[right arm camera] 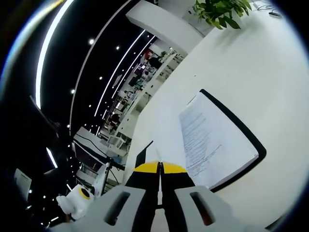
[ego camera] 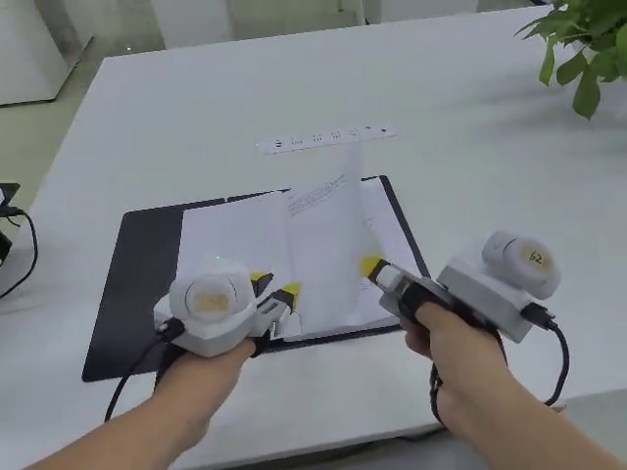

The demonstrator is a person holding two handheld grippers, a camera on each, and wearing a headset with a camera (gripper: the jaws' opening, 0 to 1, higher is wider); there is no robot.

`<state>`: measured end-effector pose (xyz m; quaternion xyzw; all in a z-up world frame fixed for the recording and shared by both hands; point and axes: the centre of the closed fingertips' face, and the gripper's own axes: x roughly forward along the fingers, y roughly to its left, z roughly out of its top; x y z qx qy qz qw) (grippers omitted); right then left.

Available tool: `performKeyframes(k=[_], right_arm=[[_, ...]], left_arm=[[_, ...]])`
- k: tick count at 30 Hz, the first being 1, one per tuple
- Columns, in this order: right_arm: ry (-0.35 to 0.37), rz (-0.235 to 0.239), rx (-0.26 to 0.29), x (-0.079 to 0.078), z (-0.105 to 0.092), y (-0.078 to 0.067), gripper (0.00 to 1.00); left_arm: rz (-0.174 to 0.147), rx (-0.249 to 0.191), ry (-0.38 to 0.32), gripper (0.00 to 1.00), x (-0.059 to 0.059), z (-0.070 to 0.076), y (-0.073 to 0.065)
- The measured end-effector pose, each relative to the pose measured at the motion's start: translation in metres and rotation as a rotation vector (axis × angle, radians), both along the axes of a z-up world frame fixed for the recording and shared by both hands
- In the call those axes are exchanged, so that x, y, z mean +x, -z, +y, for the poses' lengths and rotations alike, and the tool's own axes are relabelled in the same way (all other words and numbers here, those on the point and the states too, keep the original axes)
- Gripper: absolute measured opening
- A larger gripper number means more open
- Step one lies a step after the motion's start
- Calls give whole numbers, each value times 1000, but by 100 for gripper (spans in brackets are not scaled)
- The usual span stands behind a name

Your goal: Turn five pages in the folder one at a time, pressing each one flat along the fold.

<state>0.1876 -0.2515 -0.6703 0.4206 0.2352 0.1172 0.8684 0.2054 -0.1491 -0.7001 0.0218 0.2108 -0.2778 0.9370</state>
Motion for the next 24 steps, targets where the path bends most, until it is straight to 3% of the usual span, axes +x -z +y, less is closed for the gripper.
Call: performKeyframes(k=[11,16,24], right_arm=[[-149,-66,-3,4,75,-29,0],[-200,-65,-23,6,110,-27,0],[-258,-51,-106,0,151,-15,0]], left_arm=[[-85,-30,-93,22,-7,59,-37],[-109,-19,-124,22,-10,87,-46],[-127,-14,-184,21,-13,130,-54]])
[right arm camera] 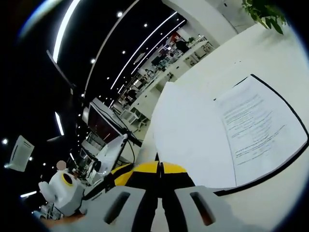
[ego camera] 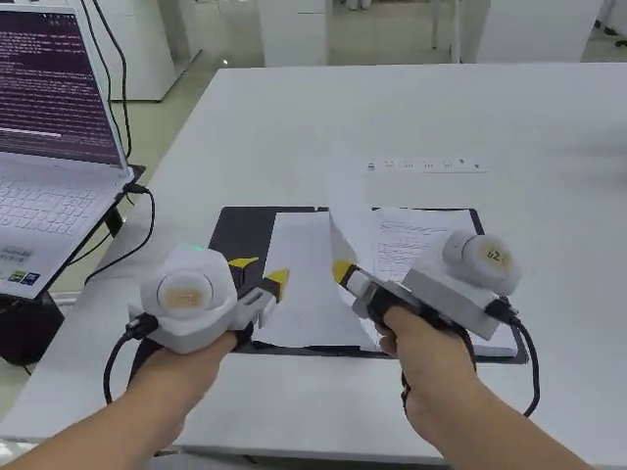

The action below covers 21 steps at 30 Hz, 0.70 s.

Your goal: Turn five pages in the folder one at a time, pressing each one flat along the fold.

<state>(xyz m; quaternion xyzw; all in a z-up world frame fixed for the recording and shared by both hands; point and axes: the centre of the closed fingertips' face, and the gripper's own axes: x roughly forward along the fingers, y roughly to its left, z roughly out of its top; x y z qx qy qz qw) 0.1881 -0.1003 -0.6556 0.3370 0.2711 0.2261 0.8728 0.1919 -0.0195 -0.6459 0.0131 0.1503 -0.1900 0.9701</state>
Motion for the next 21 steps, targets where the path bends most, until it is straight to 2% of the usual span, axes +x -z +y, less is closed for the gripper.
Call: performKeyframes(k=[4,7,12,15,17,19,21], right_arm=[[-8,8,-43,2,13,10,0],[-27,7,-96,4,22,19,0],[-50,11,-178,7,33,36,0],[-69,31,-233,8,40,54,0],[-80,51,-246,8,45,65,0],[-103,52,-284,9,49,77,0],[-107,62,-288,10,53,85,0]], left_arm=[[-5,3,-25,20,-2,17,-3],[-5,3,-39,20,-4,27,-3],[-3,-3,-51,20,-5,37,-2],[5,-3,-52,20,-6,41,3],[10,-5,-53,20,-7,43,5],[21,-9,-54,20,-7,45,10],[33,-13,-50,19,-7,46,14]])
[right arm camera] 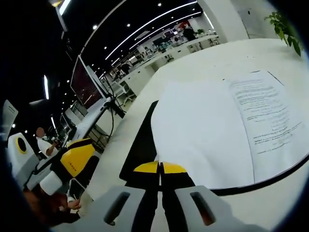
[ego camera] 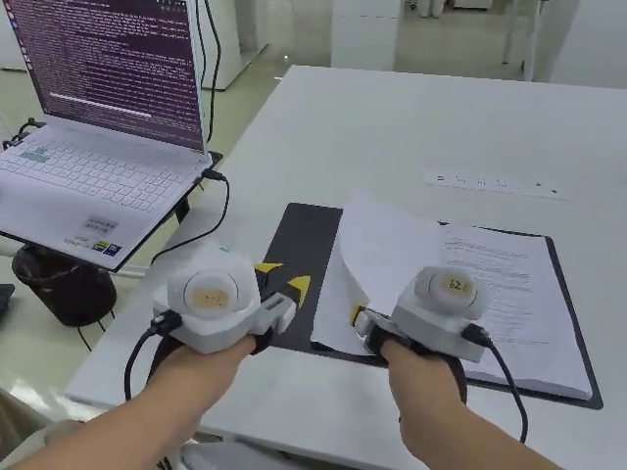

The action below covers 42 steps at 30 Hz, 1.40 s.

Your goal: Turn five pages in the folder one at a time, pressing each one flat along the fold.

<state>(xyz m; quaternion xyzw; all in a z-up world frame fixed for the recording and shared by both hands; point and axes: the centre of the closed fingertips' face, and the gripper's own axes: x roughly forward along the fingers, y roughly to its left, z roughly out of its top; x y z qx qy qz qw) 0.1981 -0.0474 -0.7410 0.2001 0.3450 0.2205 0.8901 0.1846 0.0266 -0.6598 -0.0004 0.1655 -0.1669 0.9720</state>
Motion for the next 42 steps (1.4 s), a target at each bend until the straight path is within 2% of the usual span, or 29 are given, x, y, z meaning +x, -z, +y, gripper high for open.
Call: performKeyframes(k=[1,2,10,14,19,22,24,26,28,32,35,37,40,42], right_arm=[[-9,0,-12,0,2,3,0],[-26,3,-49,-1,2,9,0],[-71,36,-79,-2,16,28,0],[-80,60,-82,-3,17,37,0],[-95,76,-50,-8,20,37,1],[-139,53,-33,-14,27,33,10],[-160,54,-30,-20,28,30,6],[-170,34,-33,-25,25,25,4],[-177,23,-36,-30,19,21,0],[-165,20,-29,-32,0,19,0],[-114,4,-17,-23,-22,14,0],[-75,-13,-2,-15,-35,10,0],[-24,-40,10,-2,-54,7,0],[4,-50,17,5,-67,7,0]], left_arm=[[5,-2,2,19,0,0,2],[15,-1,5,19,0,1,6],[88,-19,19,19,0,1,34],[102,-16,32,19,3,-5,42],[110,-10,52,19,7,-13,47],[113,-9,59,19,9,-15,48],[113,-9,62,19,13,-17,48],[117,-6,70,18,16,-21,50],[124,-3,81,19,21,-27,53],[162,16,120,19,25,-48,67],[191,37,139,19,28,-61,82],[222,56,142,19,28,-67,95],[268,83,124,19,27,-67,114],[274,96,99,19,26,-64,121]])
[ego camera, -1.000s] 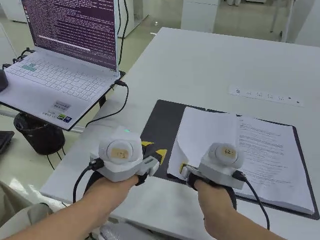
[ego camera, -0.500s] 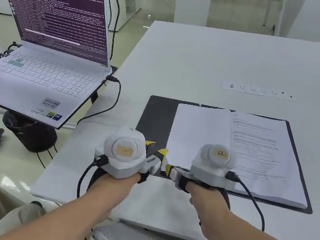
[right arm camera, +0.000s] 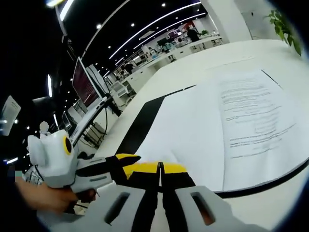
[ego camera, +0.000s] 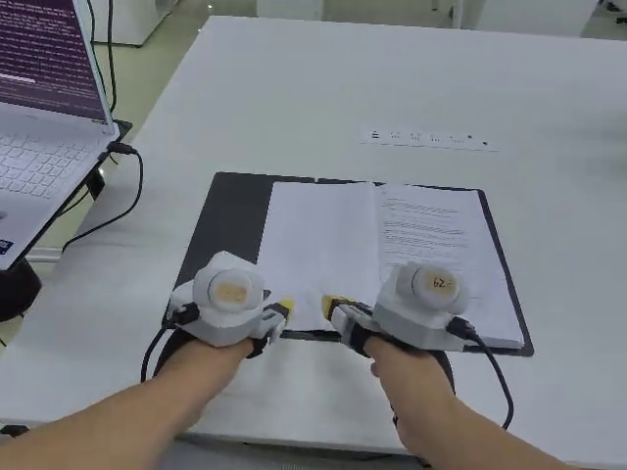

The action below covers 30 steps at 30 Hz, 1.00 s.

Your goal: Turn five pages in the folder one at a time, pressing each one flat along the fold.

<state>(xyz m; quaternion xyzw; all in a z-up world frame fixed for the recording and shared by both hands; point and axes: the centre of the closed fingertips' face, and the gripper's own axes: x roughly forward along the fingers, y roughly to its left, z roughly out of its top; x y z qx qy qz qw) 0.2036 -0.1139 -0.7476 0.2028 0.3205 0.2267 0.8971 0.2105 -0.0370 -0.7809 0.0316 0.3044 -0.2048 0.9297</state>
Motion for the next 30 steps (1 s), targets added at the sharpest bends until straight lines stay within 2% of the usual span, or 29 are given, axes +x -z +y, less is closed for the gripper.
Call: performKeyframes(k=[4,5,7,8,9,10,11,12,15,16,20,26,30], right_arm=[[13,-30,15,16,-16,2,0],[16,-36,17,18,-17,2,0],[24,-61,8,28,-24,3,0],[30,-76,4,34,-27,3,0],[32,-87,3,38,-29,2,0],[35,-102,-2,45,-32,3,0],[35,-115,-16,49,-35,3,0],[31,-124,-35,55,-38,5,0],[32,-134,-79,68,-47,11,0],[35,-134,-70,73,-49,12,0],[37,-138,-97,87,-53,19,0],[13,-141,-110,98,-46,21,0],[8,-171,-119,107,-44,19,0]], left_arm=[[20,19,-26,19,-7,6,11],[-3,17,-30,19,-7,7,9],[-22,11,-31,20,-8,6,8],[-37,32,-22,20,-9,6,8],[-67,58,1,20,-8,6,7],[-55,34,-26,20,-9,7,8],[-58,4,-51,20,-8,8,7],[-65,-3,-59,20,-9,10,7],[-72,4,-50,20,-8,8,9],[-74,4,-52,20,-8,8,8],[-79,-5,-62,20,-7,8,8],[-83,-6,-73,20,-5,8,10],[-86,-10,-78,20,-4,8,12]])
